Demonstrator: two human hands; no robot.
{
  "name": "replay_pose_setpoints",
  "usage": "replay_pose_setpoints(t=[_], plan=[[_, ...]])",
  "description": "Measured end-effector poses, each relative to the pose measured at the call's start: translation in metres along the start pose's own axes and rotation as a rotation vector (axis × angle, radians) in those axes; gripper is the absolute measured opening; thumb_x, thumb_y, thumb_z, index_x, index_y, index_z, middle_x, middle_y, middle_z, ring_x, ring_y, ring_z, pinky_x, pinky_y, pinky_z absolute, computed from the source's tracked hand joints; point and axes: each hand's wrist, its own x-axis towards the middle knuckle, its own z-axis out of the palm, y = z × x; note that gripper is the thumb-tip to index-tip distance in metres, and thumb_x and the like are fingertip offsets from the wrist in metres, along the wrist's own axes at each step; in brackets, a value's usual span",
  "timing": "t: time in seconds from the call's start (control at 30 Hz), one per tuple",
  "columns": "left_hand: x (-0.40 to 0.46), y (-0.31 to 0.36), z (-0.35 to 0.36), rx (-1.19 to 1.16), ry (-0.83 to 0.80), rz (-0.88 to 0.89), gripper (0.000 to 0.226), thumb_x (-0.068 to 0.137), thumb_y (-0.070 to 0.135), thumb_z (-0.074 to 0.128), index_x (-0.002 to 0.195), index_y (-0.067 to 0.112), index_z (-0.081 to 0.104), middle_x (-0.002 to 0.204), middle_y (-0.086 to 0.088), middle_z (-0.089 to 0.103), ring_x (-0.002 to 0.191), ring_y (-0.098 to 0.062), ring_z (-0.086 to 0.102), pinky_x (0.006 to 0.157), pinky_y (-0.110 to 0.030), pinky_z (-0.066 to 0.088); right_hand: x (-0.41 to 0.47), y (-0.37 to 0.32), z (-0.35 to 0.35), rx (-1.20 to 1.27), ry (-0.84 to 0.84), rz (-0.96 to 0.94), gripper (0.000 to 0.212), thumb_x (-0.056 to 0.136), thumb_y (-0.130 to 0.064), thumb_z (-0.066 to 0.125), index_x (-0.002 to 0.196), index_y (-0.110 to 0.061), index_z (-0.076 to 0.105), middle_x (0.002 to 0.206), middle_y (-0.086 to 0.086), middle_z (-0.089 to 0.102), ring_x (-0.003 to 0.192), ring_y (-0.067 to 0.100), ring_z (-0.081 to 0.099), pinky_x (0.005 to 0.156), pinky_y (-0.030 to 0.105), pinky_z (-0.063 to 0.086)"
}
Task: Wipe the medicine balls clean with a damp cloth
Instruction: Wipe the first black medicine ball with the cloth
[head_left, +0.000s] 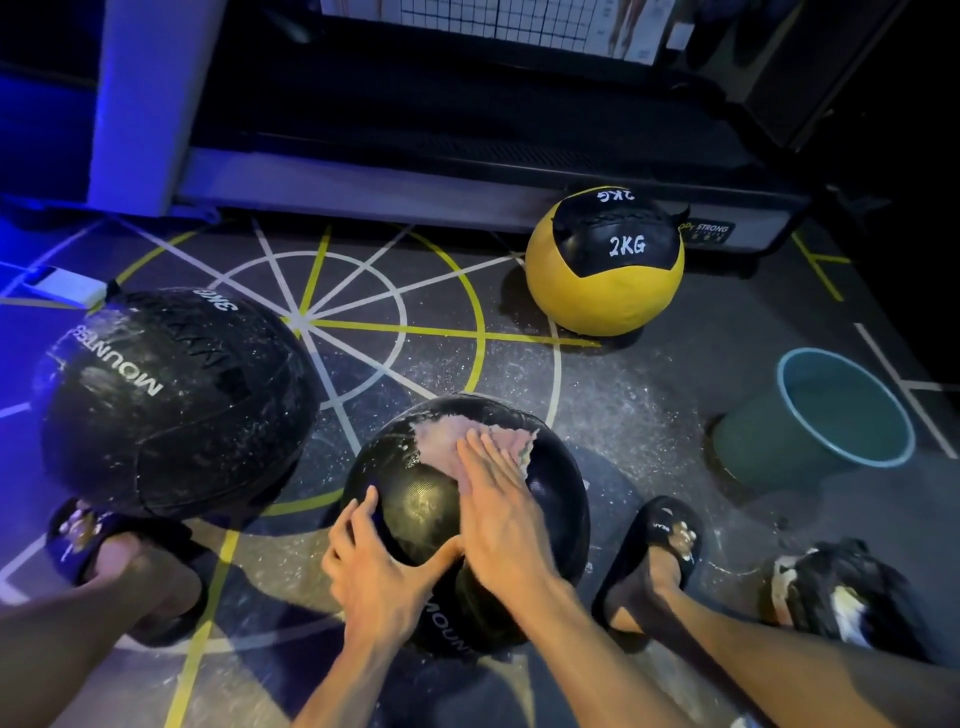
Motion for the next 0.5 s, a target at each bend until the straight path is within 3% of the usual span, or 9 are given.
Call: replay_pose_setpoints(t=[0.07, 0.13, 0.17, 0.23, 0.33, 0.4, 0.5], plan=[[-0.001, 0.003, -0.002, -0.036, -0.005, 0.001, 0.141, 0.032, 0.094, 0.07, 0.154, 0.031, 0.034, 0.156, -0.003, 0.029, 0.142, -0.037, 0.028, 0.116, -0.056, 0.028, -0.004, 0.041, -0.009, 0.037, 0.002, 0.055, 0.051, 0.11, -0.035, 0.023, 0.158, -0.023, 0.036, 0.16, -0.006, 0.033, 0.151, 0.009, 0.026, 0.126, 0.025, 0.013], [-0.003, 0.003, -0.002, -0.046, -0.017, -0.003, 0.141, 0.034, 0.092, 0.075, 0.154, 0.031, 0.032, 0.157, -0.002, 0.026, 0.144, -0.036, 0.024, 0.116, -0.058, 0.027, -0.006, 0.084, -0.034, 0.078, 0.035, 0.335, 0.047, 0.11, -0.04, 0.024, 0.148, -0.029, 0.051, 0.141, 0.01, 0.062, 0.135, 0.027, 0.056, 0.115, 0.041, 0.041], [-0.004, 0.003, -0.002, -0.049, -0.023, -0.004, 0.14, 0.035, 0.09, 0.075, 0.155, 0.031, 0.031, 0.158, -0.001, 0.025, 0.145, -0.036, 0.022, 0.117, -0.058, 0.026, -0.008, 0.103, -0.049, 0.093, 0.058, 0.503, 0.046, 0.111, -0.042, 0.027, 0.14, -0.026, 0.059, 0.131, 0.013, 0.068, 0.125, 0.033, 0.062, 0.107, 0.046, 0.048], [-0.007, 0.003, -0.003, -0.055, -0.027, 0.0, 0.14, 0.036, 0.09, 0.075, 0.155, 0.031, 0.03, 0.159, -0.002, 0.024, 0.145, -0.036, 0.022, 0.117, -0.059, 0.026, -0.015, 0.13, -0.081, 0.16, 0.153, 0.728, 0.041, 0.111, -0.035, 0.036, 0.123, -0.015, 0.069, 0.126, 0.018, 0.069, 0.119, 0.037, 0.062, 0.102, 0.047, 0.047], [-0.01, 0.004, -0.002, -0.04, -0.02, 0.013, 0.138, 0.04, 0.086, 0.077, 0.157, 0.029, 0.03, 0.16, -0.002, 0.023, 0.144, -0.037, 0.022, 0.116, -0.06, 0.026, -0.025, 0.141, -0.101, 0.219, 0.263, 0.817, 0.035, 0.11, -0.03, 0.035, 0.114, -0.016, 0.066, 0.122, 0.017, 0.068, 0.115, 0.037, 0.06, 0.1, 0.049, 0.045], [-0.014, 0.005, 0.0, -0.02, -0.029, 0.025, 0.139, 0.041, 0.087, 0.077, 0.157, 0.028, 0.029, 0.161, -0.001, 0.021, 0.145, -0.036, 0.021, 0.115, -0.06, 0.027, -0.022, 0.131, -0.085, 0.267, 0.192, 0.826, 0.033, 0.109, -0.034, 0.038, 0.119, -0.022, 0.067, 0.122, 0.01, 0.068, 0.118, 0.034, 0.06, 0.101, 0.047, 0.045], [-0.02, 0.007, 0.004, 0.003, -0.028, 0.041, 0.144, 0.035, 0.097, 0.065, 0.157, 0.029, 0.029, 0.161, -0.001, 0.021, 0.145, -0.035, 0.02, 0.114, -0.061, 0.029, -0.009, 0.118, -0.044, 0.454, 0.105, 0.827, 0.032, 0.102, -0.036, 0.042, 0.091, -0.026, 0.07, 0.1, 0.004, 0.068, 0.107, 0.033, 0.064, 0.094, 0.044, 0.047]])
